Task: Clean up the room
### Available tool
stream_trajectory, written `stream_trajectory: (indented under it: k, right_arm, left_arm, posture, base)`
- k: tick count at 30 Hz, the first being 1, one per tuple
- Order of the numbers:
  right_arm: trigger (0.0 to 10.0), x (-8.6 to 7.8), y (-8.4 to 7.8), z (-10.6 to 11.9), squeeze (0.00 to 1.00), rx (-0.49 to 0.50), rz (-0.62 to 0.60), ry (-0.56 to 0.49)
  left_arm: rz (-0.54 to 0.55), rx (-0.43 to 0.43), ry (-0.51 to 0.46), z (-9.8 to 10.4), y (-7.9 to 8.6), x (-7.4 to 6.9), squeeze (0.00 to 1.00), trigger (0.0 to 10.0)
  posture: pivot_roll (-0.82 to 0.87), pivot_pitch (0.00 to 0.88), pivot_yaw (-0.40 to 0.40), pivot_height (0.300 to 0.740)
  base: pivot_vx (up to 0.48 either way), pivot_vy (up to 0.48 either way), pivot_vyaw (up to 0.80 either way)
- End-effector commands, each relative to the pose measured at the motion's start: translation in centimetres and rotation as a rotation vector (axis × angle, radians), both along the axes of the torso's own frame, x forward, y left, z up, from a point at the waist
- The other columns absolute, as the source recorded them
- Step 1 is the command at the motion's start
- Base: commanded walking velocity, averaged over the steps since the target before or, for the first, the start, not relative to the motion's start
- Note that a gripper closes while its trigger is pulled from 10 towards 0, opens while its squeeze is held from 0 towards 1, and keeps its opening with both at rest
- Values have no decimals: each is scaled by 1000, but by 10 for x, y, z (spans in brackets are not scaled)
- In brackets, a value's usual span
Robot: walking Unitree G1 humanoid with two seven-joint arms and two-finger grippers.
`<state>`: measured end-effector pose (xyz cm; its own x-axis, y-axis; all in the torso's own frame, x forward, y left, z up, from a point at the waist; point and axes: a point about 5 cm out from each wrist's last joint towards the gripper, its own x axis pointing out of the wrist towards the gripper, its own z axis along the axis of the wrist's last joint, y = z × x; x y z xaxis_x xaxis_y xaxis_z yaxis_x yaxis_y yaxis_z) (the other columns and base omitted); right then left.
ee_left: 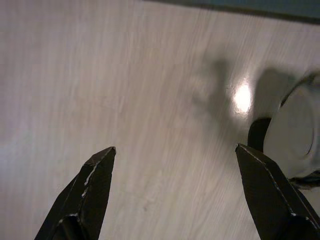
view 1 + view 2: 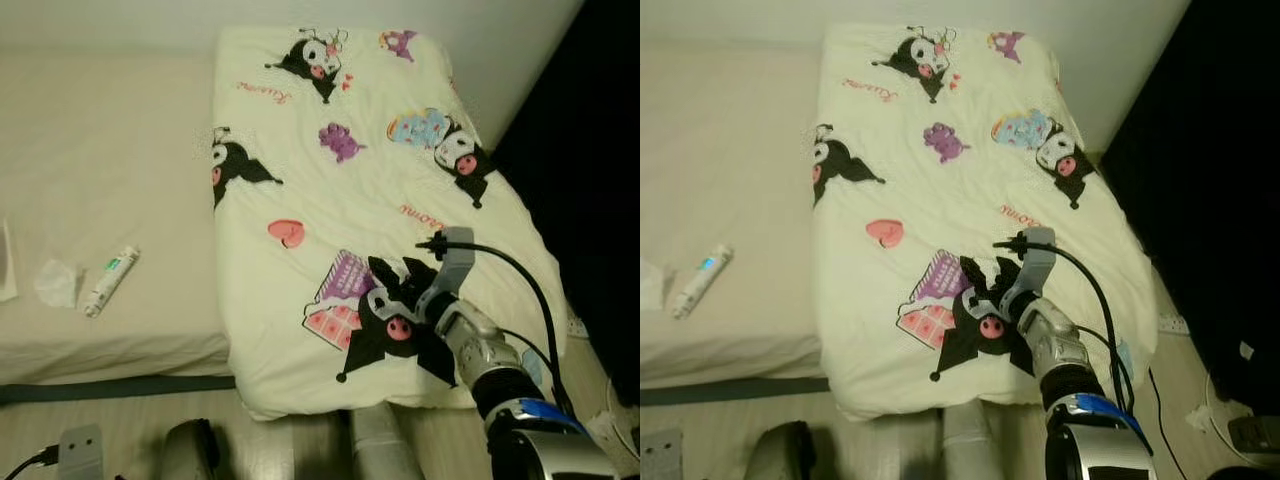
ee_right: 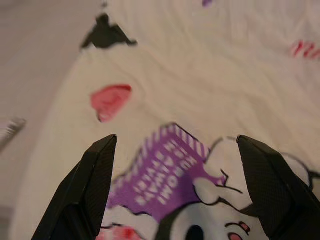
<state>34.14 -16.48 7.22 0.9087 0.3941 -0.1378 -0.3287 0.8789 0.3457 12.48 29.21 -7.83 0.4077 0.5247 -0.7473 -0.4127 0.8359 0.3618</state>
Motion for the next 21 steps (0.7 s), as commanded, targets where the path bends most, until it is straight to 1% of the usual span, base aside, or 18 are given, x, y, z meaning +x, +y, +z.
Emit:
stream_trajectory:
  k: [1, 4, 7, 13, 14, 15, 16, 19, 20, 21]
  right_arm:
    - [10000, -4, 0, -6, 0, 5, 3, 18]
    - [10000, -5, 2, -9, 0, -1, 7, 30]
    - [10000, -11, 5, -21, 0, -14, 20, 69]
    - [10000, -24, 2, -41, 0, -37, 3, 155]
    - [10000, -27, 1, -46, 0, -48, 2, 175]
    - [10000, -36, -2, -57, 0, -72, -13, 229]
    - [10000, -36, -2, -57, 0, -72, -13, 229]
    - [10000, -48, -6, -71, 0, -115, -22, 291]
    - [10000, -48, -6, -71, 0, -115, -22, 291]
    - [10000, -52, -6, -75, 0, -132, -20, 307]
  left_arm:
    - [-7, -8, 37, -5, -3, -10, 0, 10000]
    - [-33, -6, 38, -5, -6, -7, 0, 10000]
    - [-50, -11, 42, -5, -9, -5, 0, 10000]
    - [-72, -29, 50, -8, -15, -4, 0, 10000]
    - [-79, -33, 50, -8, -17, -3, 0, 10000]
    - [-92, -48, 47, -9, -21, -2, 0, 10000]
    - [-92, -48, 47, -9, -21, -2, 0, 10000]
    - [-105, -62, 46, -10, -26, -1, 0, 10000]
    - [-105, -62, 46, -10, -26, -1, 0, 10000]
    - [-106, -64, 46, -11, -27, -1, 0, 10000]
  posture:
    - [-136, 14, 17, 650]
    - [-133, 13, 16, 660]
    - [-131, 7, 15, 675]
    - [-131, 7, 15, 705]
    - [-130, 1, 15, 710]
    - [-128, 1, 14, 720]
    - [-128, 1, 14, 720]
    - [-128, 1, 14, 735]
    - [-128, 1, 14, 735]
    - [-128, 1, 14, 740]
  base:
    - [0, 0, 0]
    - [0, 0, 0]
    - [0, 0, 0]
    - [0, 0, 0]
    - [0, 0, 0]
    - [0, 0, 0]
    - [0, 0, 0]
    - [0, 0, 0]
    - [0, 0, 0]
    - [0, 0, 0]
